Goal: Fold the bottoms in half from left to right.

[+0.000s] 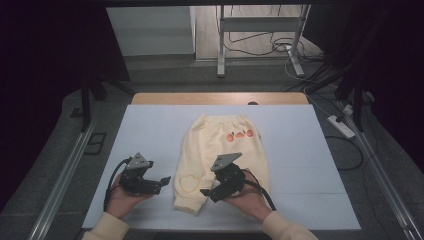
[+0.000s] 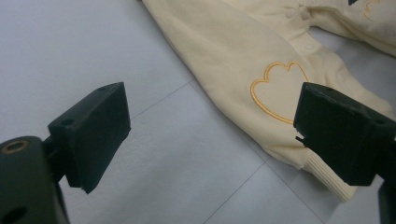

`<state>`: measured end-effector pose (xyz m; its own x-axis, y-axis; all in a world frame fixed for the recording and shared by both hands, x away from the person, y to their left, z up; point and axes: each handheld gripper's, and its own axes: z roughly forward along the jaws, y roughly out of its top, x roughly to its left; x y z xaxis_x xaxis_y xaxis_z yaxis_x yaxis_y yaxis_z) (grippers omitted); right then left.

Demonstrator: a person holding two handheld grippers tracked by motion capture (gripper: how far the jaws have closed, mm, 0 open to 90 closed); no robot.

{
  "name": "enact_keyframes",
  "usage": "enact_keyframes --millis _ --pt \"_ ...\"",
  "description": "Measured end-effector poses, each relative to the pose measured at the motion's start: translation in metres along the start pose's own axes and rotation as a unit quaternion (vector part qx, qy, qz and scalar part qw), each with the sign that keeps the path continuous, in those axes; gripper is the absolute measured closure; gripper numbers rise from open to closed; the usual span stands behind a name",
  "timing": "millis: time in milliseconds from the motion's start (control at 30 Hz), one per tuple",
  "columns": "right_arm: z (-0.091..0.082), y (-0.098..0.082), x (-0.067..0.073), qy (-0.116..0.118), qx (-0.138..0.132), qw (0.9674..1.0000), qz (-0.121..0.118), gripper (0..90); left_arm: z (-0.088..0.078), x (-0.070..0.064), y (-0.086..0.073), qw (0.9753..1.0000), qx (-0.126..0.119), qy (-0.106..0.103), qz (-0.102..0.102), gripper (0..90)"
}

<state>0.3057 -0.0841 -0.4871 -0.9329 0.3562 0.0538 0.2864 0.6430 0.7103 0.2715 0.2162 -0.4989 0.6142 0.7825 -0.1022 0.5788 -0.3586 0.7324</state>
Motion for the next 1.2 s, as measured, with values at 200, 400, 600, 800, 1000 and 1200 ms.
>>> enact_keyframes --millis 200,400,600,800,1000,1200 --pt "0.011 0.004 0.006 0.011 0.008 0.9999 -0.01 15.7 0.0 0.0 0.0 1.0 0.001 -0.001 -0.001 10.5" --pt "0.021 0.009 0.014 0.025 0.012 0.9994 -0.021 15.8 0.001 0.0 0.0 1.0 0.003 -0.002 0.001 10.9" --pt "0.032 0.013 0.022 0.036 0.017 0.9987 -0.031 15.8 0.001 0.0 0.0 1.0 0.004 -0.001 0.0 11.0" --pt "0.043 0.016 0.03 0.05 0.025 0.9975 -0.043 15.9 0.002 0.001 0.0 1.0 0.006 -0.003 -0.001 10.9" --pt "0.052 0.018 0.037 0.057 0.033 0.9964 -0.053 16.0 0.002 0.001 0.0 1.0 0.008 -0.003 0.0 10.9" --pt "0.059 0.019 0.045 0.064 0.045 0.995 -0.061 16.1 0.001 0.001 0.0 1.0 0.004 -0.004 -0.004 11.0"
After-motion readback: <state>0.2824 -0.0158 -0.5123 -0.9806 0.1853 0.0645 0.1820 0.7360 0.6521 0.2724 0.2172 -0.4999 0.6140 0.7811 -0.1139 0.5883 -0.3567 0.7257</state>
